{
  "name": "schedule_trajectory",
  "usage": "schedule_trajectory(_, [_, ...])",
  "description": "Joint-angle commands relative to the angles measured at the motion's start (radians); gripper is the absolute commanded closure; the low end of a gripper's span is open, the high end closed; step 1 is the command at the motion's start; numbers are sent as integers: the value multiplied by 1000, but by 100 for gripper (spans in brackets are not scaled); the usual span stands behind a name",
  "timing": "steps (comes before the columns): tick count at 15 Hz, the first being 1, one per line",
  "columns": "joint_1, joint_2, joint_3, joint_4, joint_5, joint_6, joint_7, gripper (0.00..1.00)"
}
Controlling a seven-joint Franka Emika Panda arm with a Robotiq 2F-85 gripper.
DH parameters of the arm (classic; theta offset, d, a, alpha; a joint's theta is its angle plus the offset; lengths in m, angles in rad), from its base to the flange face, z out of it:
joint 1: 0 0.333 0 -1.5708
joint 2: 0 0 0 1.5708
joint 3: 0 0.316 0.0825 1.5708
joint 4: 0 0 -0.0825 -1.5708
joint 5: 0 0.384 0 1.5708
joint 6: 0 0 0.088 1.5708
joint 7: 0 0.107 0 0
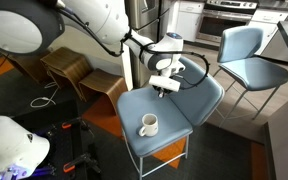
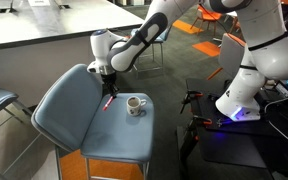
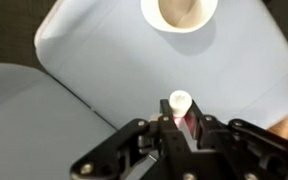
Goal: Put the marker on the seat of the chair
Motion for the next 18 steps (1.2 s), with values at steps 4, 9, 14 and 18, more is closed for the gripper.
schedule_trajectory(4, [-23, 170, 80, 197, 76, -38, -154, 95])
schedule_trajectory(9, [-15, 230, 81, 270, 97, -125, -147, 80])
schedule_trajectory(14, [-16, 202, 74, 286, 134, -260, -123, 31])
schedule_trajectory(18, [-3, 143, 41, 266, 138, -323, -55, 2])
